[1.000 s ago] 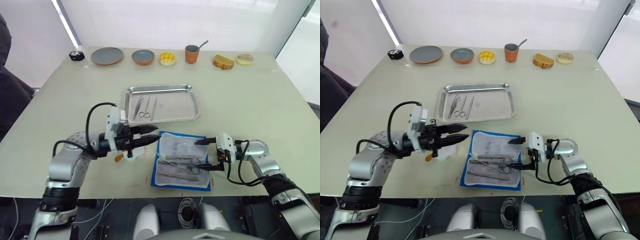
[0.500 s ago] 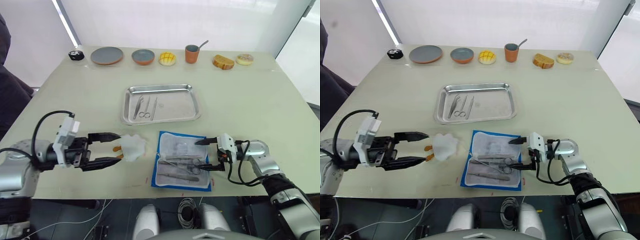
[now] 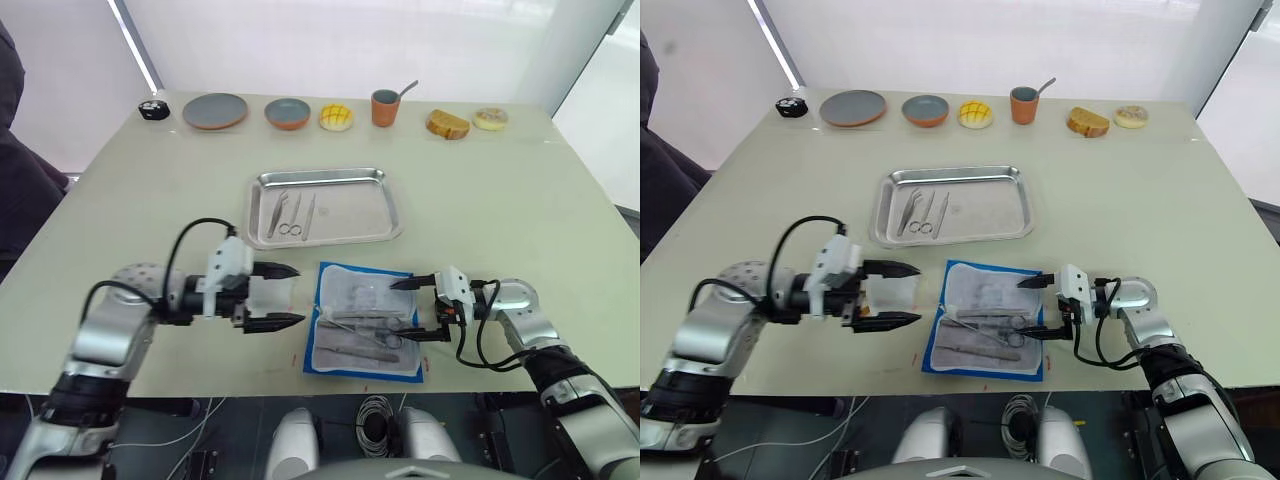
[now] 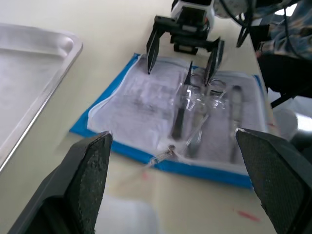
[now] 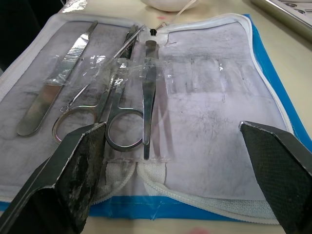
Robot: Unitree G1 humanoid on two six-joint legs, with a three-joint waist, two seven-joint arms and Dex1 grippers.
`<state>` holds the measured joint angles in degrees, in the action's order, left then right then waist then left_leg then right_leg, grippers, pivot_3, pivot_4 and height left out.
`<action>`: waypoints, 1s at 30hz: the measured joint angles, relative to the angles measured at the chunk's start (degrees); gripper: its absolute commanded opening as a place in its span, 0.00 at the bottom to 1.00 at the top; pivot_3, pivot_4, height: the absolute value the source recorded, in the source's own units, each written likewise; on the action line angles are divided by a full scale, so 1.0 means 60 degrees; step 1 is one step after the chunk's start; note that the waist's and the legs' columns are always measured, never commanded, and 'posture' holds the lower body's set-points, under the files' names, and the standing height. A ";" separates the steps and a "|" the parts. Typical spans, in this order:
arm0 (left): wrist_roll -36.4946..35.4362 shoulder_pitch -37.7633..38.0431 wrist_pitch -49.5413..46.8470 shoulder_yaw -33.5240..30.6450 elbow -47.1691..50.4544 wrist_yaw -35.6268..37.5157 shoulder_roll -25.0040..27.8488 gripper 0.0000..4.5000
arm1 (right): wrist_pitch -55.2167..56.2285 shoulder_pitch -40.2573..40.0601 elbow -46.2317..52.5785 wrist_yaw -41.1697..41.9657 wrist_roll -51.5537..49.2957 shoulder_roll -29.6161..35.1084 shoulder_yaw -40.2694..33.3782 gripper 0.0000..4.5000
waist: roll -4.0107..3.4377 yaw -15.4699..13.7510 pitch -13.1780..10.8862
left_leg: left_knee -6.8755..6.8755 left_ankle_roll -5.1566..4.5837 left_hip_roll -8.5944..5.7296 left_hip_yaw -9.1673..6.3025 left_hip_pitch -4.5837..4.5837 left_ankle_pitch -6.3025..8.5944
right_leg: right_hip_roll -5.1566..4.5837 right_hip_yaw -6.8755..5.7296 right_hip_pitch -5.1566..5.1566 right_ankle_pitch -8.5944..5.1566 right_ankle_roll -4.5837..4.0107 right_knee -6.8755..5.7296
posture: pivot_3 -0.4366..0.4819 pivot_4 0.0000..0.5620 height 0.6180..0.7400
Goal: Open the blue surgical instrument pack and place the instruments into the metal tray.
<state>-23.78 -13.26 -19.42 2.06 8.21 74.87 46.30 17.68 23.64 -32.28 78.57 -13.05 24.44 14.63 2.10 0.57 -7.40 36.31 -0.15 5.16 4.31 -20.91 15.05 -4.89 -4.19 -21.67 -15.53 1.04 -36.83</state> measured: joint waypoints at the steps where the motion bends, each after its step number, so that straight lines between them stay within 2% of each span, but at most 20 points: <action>1: 0.0043 -0.0156 -0.0046 0.0169 -0.0027 -0.0027 -0.0076 0.90 | 0.0003 0.0001 0.0000 -0.0006 0.0000 0.0001 -0.0001 1.00 | 0.0000 0.0003 0.0000 | 0.0000 -0.0002 0.0001 0.0002 0.0001 -0.0001 | 0.0000 -0.0004 0.0000 0.0000 0.0001 0.0000 | 0.48 0.27 1.00; 3: 0.0137 -0.0547 -0.0238 0.0533 -0.0158 -0.0023 -0.0268 0.78 | -0.0001 0.0000 -0.0012 -0.0014 0.0000 0.0010 -0.0010 1.00 | 0.0003 -0.0008 -0.0001 | 0.0000 -0.0004 -0.0002 0.0000 0.0000 -0.0002 | 0.0013 -0.0012 0.0001 0.0002 0.0004 0.0000 | 0.48 0.27 1.00; 7: 0.0589 -0.0898 -0.0063 0.1309 -0.0640 0.0084 -0.0604 0.40 | 0.0001 0.0002 -0.0005 -0.0021 0.0000 0.0007 0.0002 1.00 | 0.0004 0.0000 0.0000 | 0.0000 -0.0005 -0.0007 0.0001 0.0001 -0.0003 | 0.0026 -0.0009 0.0002 0.0003 0.0005 0.0000 | 0.48 0.27 1.00; 8: 0.0723 -0.0922 0.0049 0.1460 -0.0752 0.0086 -0.0682 0.34 | 0.0001 0.0001 -0.0005 -0.0023 0.0000 0.0007 0.0000 1.00 | 0.0005 -0.0006 0.0000 | 0.0000 -0.0005 -0.0006 0.0000 0.0000 -0.0003 | 0.0026 -0.0009 0.0002 0.0003 0.0005 0.0000 | 0.48 0.27 1.00; 21: 0.2173 -0.1511 0.1049 0.2657 -0.1686 -0.0203 -0.1471 0.34 | -0.0001 -0.0017 0.0000 -0.0063 0.0000 0.0002 -0.0014 1.00 | 0.0012 -0.0018 0.0003 | 0.0001 -0.0006 -0.0001 -0.0002 0.0002 -0.0004 | 0.0025 -0.0007 0.0003 0.0005 0.0003 0.0000 | 0.48 0.27 1.00; 30: 0.2809 -0.1837 0.1834 0.2862 -0.2325 -0.0233 -0.1792 0.34 | -0.0002 -0.0021 0.0000 -0.0080 0.0000 0.0002 -0.0014 1.00 | 0.0014 -0.0015 0.0005 | 0.0001 -0.0007 0.0001 -0.0003 0.0003 -0.0004 | 0.0001 -0.0011 0.0004 0.0006 0.0002 0.0000 | 0.48 0.27 1.00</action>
<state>-6.92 -24.28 -8.42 19.24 -5.74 73.47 35.55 17.67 23.51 -32.28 78.09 -13.05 24.45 14.54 2.19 0.48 -7.37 36.31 -0.19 5.16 4.29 -20.89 15.03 -4.89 -4.26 -21.65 -15.50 1.05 -36.83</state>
